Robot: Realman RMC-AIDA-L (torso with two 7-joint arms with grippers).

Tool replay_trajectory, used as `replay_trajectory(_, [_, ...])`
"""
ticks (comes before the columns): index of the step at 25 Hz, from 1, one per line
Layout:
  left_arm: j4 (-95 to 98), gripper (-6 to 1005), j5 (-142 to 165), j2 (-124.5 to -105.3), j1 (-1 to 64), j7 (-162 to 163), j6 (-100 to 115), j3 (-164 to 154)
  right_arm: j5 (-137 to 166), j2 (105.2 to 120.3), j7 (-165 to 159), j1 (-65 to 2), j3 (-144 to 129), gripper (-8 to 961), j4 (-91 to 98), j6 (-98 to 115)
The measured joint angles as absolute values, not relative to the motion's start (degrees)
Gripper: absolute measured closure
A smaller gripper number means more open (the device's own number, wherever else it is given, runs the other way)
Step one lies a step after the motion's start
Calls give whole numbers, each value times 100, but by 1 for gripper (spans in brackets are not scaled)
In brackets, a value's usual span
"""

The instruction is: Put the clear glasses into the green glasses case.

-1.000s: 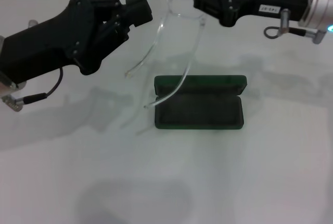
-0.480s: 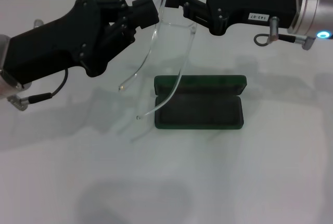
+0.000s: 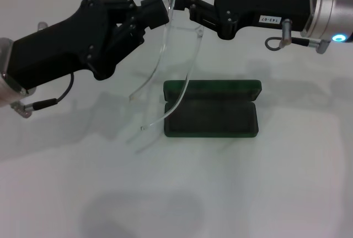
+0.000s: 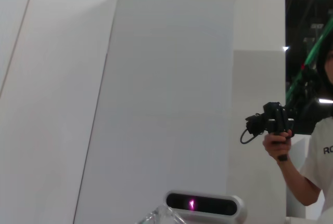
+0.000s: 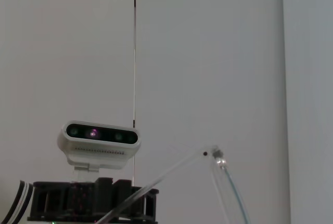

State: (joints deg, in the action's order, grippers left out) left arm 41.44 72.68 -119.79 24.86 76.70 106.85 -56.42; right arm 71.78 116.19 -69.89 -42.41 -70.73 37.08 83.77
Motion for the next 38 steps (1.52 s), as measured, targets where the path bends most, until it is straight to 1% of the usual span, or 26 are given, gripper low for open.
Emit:
replay_trajectory(12, [4180, 951, 6841, -11964, 2443, 7722, 10857, -5645, 7176, 11622, -6859, -4211, -7075, 835, 3551, 8337])
replay_trajectory(25, [4133, 951, 6812, -11986, 2569, 7684, 10904, -5991, 6629, 11619, -6697, -4384, -7614, 835, 3494, 8266])
replay_trajectory(38, [3684, 950, 6793, -11988, 2551, 7319, 10809, -5941, 6495, 11618, -6688, -4328, -7677, 835, 3489, 8442])
